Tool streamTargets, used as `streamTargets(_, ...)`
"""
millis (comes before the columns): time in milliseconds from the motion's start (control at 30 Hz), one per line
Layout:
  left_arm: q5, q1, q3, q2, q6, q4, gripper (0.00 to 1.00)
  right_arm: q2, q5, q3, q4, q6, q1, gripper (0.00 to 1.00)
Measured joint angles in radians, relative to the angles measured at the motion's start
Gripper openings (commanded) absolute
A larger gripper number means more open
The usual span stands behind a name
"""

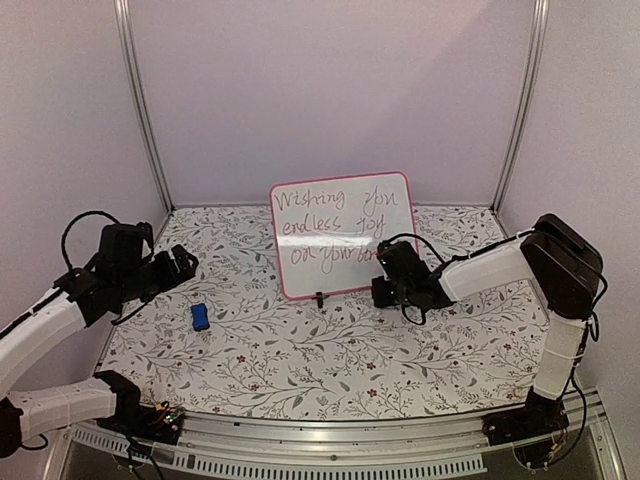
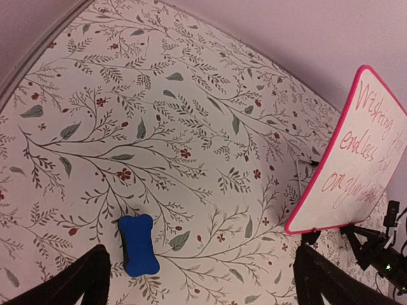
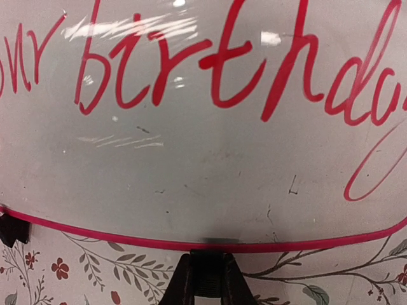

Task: Erase the whiteboard
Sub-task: Move the whiteboard to the center of the board, then move the whiteboard eraser to the center of the board.

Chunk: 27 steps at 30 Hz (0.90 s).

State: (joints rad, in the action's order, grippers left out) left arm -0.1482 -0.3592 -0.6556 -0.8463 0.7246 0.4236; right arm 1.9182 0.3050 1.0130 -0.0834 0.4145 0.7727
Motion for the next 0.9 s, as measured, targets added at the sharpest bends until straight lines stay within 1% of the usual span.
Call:
streamTargets(167,-0.014,-0.020,0.080,0.016,0.070,0.000,1.00,-0.059,0.025,-0.078,-0.007,0.044,0.016,0.00)
streamTargets(333,-0.037,-0.029,0.130,0.010,0.125,-0.008,1.00,-0.078,0.033,-0.101,-0.007,0.063,0.019,0.01)
streamTargets(500,-0.057,-0.029,0.145,-0.035,0.162,-0.043,1.00,-0.083,0.033,-0.104,-0.005,0.066,0.019,0.04)
streamTargets(633,-0.076,-0.030,0.158,-0.085,0.183,-0.081,1.00,-0.095,0.034,-0.110,0.010,0.071,0.022,0.02)
streamTargets(733,-0.089,-0.030,0.171,-0.124,0.191,-0.111,1.00,-0.100,0.041,-0.117,0.015,0.078,0.028,0.02)
streamTargets(833,-0.106,-0.030,0.180,-0.162,0.194,-0.138,1.00,-0.104,0.050,-0.125,0.012,0.087,0.035,0.04)
streamTargets(900,-0.121,-0.030,0.180,-0.193,0.194,-0.159,1.00,-0.109,0.056,-0.133,0.011,0.093,0.039,0.09)
